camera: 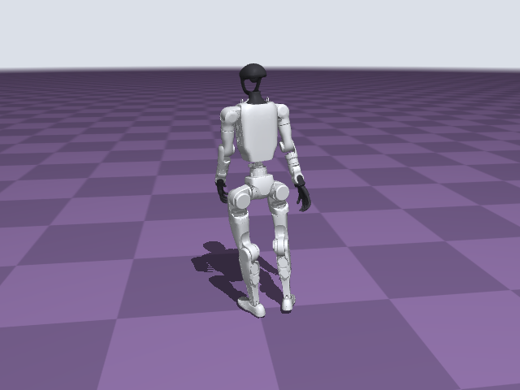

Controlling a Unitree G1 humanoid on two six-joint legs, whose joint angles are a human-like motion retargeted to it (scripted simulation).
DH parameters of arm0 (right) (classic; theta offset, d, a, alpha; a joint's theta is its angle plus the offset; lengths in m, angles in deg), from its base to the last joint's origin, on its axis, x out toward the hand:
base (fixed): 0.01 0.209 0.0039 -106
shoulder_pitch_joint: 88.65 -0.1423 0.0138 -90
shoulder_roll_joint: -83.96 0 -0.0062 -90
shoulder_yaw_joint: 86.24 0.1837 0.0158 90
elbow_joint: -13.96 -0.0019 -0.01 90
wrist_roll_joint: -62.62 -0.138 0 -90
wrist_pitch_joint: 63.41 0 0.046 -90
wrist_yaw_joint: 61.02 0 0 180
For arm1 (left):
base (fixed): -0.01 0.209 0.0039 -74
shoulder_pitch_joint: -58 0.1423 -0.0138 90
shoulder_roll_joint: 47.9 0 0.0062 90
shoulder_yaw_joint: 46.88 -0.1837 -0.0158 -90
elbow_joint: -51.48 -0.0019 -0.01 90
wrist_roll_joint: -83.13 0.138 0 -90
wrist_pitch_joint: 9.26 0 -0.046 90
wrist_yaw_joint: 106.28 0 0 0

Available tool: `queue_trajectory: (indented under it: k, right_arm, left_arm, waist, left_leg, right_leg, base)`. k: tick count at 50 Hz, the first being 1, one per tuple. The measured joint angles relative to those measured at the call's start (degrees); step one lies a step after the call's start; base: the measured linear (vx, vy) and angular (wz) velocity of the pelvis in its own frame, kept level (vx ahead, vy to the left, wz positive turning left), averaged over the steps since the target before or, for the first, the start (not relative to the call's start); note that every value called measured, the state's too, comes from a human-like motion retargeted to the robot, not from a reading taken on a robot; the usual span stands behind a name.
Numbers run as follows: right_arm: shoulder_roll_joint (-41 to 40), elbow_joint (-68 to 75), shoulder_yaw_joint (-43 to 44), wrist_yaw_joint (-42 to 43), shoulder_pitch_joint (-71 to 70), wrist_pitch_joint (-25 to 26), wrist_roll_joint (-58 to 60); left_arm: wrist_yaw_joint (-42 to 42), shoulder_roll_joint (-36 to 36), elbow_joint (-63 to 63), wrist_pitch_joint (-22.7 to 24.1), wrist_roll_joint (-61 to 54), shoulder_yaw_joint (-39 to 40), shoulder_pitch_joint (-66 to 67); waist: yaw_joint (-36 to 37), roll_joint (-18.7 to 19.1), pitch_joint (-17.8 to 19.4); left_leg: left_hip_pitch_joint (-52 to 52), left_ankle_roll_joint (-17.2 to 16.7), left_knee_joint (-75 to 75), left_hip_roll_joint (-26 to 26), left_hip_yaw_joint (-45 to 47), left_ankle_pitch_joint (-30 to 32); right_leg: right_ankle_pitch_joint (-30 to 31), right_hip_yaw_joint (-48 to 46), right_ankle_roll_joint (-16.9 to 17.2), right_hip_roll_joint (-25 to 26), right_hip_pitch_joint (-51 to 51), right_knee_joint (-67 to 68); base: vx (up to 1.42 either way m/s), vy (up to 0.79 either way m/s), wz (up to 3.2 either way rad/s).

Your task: In place motions

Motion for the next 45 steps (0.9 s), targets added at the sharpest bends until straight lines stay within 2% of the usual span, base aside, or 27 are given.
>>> queue_trajectory:
  k: [2, 5, 7, 8, 13, 17, 20, 25, 35, 40, 45]
  right_arm:
    - [-1.3, 0.0, -4.6, -4.5, -6.8, -1.5, 3.2]
    - [-3.6, -1.9, -10.4, -11.7, -17.1, -4.6, 8.9]
    - [-5.6, -7.4, -13.7, -16.6, -22.1, -6.8, 11.6]
    - [-6.4, -10.5, -15.4, -18.4, -24.1, -8.1, 12.3]
    - [-8.4, -24.8, -21.9, -20.4, -30.7, -14.3, 12.1]
    - [-8.2, -31.0, -23.4, -20.3, -31.9, -17.9, 11.2]
    - [-7.8, -32.0, -23.3, -20.4, -30.7, -18.7, 11.3]
    - [-7.0, -25.8, -20.9, -19.6, -25.3, -16.2, 14.8]
    - [-2.2, 0.0, -10.1, -7.1, -13.4, -7.4, 20.6]
    - [0.6, 0.0, -3.9, -3.8, -5.8, -3.2, 19.1]
    - [2.5, 0.0, 0.8, -3.1, -2.6, -3.4, 17.2]
  left_arm:
    - [4.3, -1.3, -7.9, -3.7, 3.9, 1.9, 3.5]
    - [13.2, -4.1, -20.5, -12.0, 7.1, 5.8, 9.3]
    - [17.6, -5.1, -22.3, -16.6, 5.2, 7.0, 16.9]
    - [18.5, -5.6, -22.3, -17.5, 4.3, 7.5, 21.1]
    - [16.8, -5.7, -19.6, -12.7, 8.0, 15.0, 38.1]
    - [18.9, -6.3, -20.3, -13.6, 6.7, 18.7, 44.1]
    - [20.4, -6.6, -20.9, -14.1, 3.1, 19.9, 44.7]
    - [16.8, -4.9, -17.2, -12.8, 3.1, 20.6, 40.0]
    - [8.6, 0.1, -4.1, -7.4, 1.5, 13.4, 22.1]
    - [2.2, 0.3, 1.1, -5.6, 0.7, 9.6, 16.4]
    - [0.3, -0.9, 3.8, -4.2, 1.4, 7.4, 15.4]
  waist:
    - [-0.1, 0.0, -0.1]
    - [-0.7, 0.0, -0.2]
    - [-1.2, 0.1, 0.1]
    - [-1.4, 0.2, 0.2]
    - [-1.3, 0.6, 0.5]
    - [-0.6, 0.8, 0.6]
    - [-0.7, 0.5, 0.6]
    - [-0.3, 0.2, 0.3]
    - [-0.1, -0.8, -0.5]
    - [-0.9, -1.0, -0.7]
    - [-1.9, -0.7, -0.9]
  left_leg:
    - [0.3, -0.1, -0.1, 0.0, 0.1, 0.0]
    - [0.6, -0.3, -0.2, 0.0, 0.1, -0.1]
    - [0.7, -0.5, -0.3, 0.3, 0.5, -0.2]
    - [0.7, -0.5, -0.4, 0.4, 0.7, -0.3]
    - [1.0, -0.7, -0.4, 0.9, 1.8, -0.8]
    - [1.1, -0.7, -0.2, 1.0, 1.7, -1.0]
    - [1.0, -0.7, 0.0, 0.7, 1.0, -0.8]
    - [0.9, -0.5, 0.1, 0.1, 0.0, -0.5]
    - [0.8, 0.1, 0.3, -0.9, -1.9, 0.2]
    - [0.6, 0.4, 0.4, -1.0, -2.1, 0.1]
    - [0.9, 0.6, 0.3, -0.7, -1.0, -0.2]
  right_leg:
    - [-0.2, 0.0, 0.0, 0.2, 0.2, -0.1]
    - [-0.6, 0.1, -0.1, 0.5, 0.2, -0.2]
    - [-0.8, 0.5, 0.0, 0.6, 0.0, -0.1]
    - [-0.9, 0.8, 0.1, 0.6, -0.1, 0.0]
    - [-1.2, 2.5, 0.3, 0.7, -0.9, 0.4]
    - [-1.2, 2.3, 0.6, 0.7, -0.6, 0.5]
    - [-1.1, 1.4, 0.8, 0.7, 0.2, 0.4]
    - [-0.8, -0.2, 0.8, 0.5, 1.1, 0.0]
    - [-0.1, -2.3, 0.5, 0.5, 2.5, -0.7]
    - [0.2, -2.2, 0.4, 0.4, 2.3, -0.7]
    - [0.4, -1.6, 0.0, 0.3, 1.7, -0.5]
  base:
    - [0.01, -0.06, 0.15]
    - [0.00, -0.08, 0.09]
    - [0.01, -0.06, -0.08]
    - [0.00, 0.00, 0.00]
    - [0.02, 0.01, -0.12]
    - [0.00, 0.00, 0.06]
    - [0.01, 0.00, 0.33]
    - [0.01, 0.01, 0.17]
    - [0.00, 0.00, 0.00]
    - [0.00, 0.00, -0.08]
    - [0.01, 0.00, -0.30]
